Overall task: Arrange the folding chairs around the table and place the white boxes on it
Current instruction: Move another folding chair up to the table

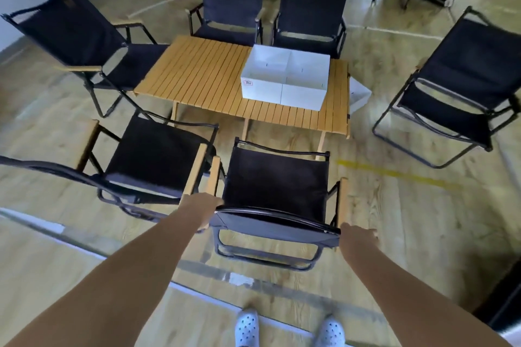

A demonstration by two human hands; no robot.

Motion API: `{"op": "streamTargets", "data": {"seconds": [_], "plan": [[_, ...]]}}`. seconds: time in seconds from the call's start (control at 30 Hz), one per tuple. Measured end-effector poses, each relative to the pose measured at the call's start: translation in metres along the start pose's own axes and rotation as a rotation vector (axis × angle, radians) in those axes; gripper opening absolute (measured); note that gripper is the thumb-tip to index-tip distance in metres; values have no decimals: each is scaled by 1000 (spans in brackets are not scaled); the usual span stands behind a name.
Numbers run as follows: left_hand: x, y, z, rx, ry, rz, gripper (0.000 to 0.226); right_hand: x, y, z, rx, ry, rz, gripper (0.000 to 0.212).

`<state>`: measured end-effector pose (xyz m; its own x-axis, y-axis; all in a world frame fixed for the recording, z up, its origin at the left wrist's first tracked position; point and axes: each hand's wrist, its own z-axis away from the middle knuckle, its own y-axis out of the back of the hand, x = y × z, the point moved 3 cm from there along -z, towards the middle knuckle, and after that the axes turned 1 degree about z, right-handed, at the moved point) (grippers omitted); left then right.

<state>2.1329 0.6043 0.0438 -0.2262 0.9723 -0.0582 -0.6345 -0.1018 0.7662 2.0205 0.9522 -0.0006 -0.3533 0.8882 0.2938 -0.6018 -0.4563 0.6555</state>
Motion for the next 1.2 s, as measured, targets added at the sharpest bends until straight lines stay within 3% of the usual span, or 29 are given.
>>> {"op": "streamTargets", "data": {"seconds": [0.2, 0.57, 0.77, 0.97, 1.07, 1.2], "plan": [[-4, -19, 0, -52, -26, -41, 50, -9, -20, 19, 50, -6, -66, 46], [6, -34, 8, -14, 107, -3, 48, -7, -22, 23, 26, -13, -84, 50], [18, -36, 20, -21, 198, 140, 23, -4, -25, 28, 19, 27, -46, 52], [42, -29, 33, -61, 310, 333, 71, -5, -20, 36, 23, 33, -141, 45], [44, -29, 33, -81, 320, 378, 78, -11, -18, 34, 22, 42, -274, 38], [40, -21, 29, -74, 384, 527, 85, -19, -15, 32, -12, 67, -370, 72]]}}
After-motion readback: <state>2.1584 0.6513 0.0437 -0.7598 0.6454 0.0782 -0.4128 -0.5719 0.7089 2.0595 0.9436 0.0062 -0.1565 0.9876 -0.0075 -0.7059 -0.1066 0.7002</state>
